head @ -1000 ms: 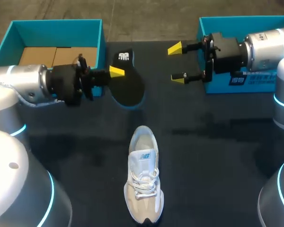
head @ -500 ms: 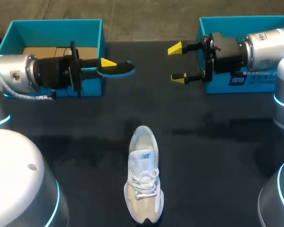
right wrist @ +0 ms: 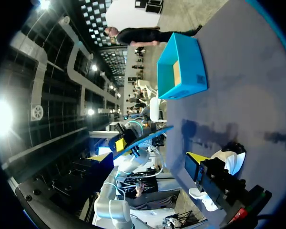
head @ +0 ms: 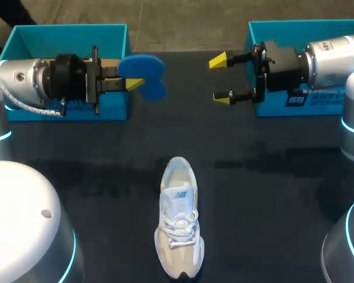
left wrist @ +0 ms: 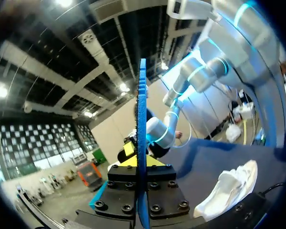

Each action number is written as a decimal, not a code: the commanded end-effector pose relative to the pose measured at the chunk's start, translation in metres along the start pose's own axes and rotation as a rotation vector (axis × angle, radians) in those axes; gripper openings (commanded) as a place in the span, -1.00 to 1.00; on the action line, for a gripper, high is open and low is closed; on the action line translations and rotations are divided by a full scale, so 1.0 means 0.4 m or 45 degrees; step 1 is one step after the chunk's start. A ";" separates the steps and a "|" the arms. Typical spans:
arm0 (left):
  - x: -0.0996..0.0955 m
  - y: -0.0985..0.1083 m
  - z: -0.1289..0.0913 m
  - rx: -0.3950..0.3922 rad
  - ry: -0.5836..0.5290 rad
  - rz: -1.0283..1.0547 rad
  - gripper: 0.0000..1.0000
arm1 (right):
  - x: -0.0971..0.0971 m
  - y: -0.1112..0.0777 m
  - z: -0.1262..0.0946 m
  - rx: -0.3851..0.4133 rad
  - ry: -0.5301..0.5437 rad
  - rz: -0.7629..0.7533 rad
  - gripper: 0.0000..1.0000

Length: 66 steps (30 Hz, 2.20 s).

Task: Take the shoe out of the shoebox, open the shoe tongue, remove and reinsert the insole, then place the shoe into the shoebox

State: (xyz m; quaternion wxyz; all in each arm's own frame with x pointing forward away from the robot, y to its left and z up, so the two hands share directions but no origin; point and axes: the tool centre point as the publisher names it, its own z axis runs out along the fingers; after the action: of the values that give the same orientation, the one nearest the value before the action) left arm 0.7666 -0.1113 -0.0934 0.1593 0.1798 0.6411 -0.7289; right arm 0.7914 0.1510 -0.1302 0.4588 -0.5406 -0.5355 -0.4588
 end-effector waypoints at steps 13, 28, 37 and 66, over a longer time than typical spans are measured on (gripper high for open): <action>0.016 -0.002 0.006 0.069 0.000 -1.028 -1.00 | -0.001 -0.001 0.003 -0.001 -0.002 0.000 1.00; 0.026 0.020 0.001 0.097 -0.019 -1.257 -1.00 | -0.001 -0.001 0.003 -0.001 -0.002 0.000 1.00; 0.019 0.039 0.010 0.121 -0.050 -1.652 -1.00 | -0.001 -0.001 0.003 -0.001 -0.002 0.000 1.00; 0.031 0.172 0.052 0.115 -0.165 -2.423 -1.00 | -0.001 -0.001 0.003 -0.001 -0.002 0.000 1.00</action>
State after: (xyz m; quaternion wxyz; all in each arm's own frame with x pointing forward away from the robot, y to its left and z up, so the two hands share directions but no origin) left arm 0.7837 -0.1317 -0.1527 -0.4645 -0.4404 0.4921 -0.5900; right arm 0.7914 0.1510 -0.1302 0.4587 -0.5406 -0.5356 -0.4587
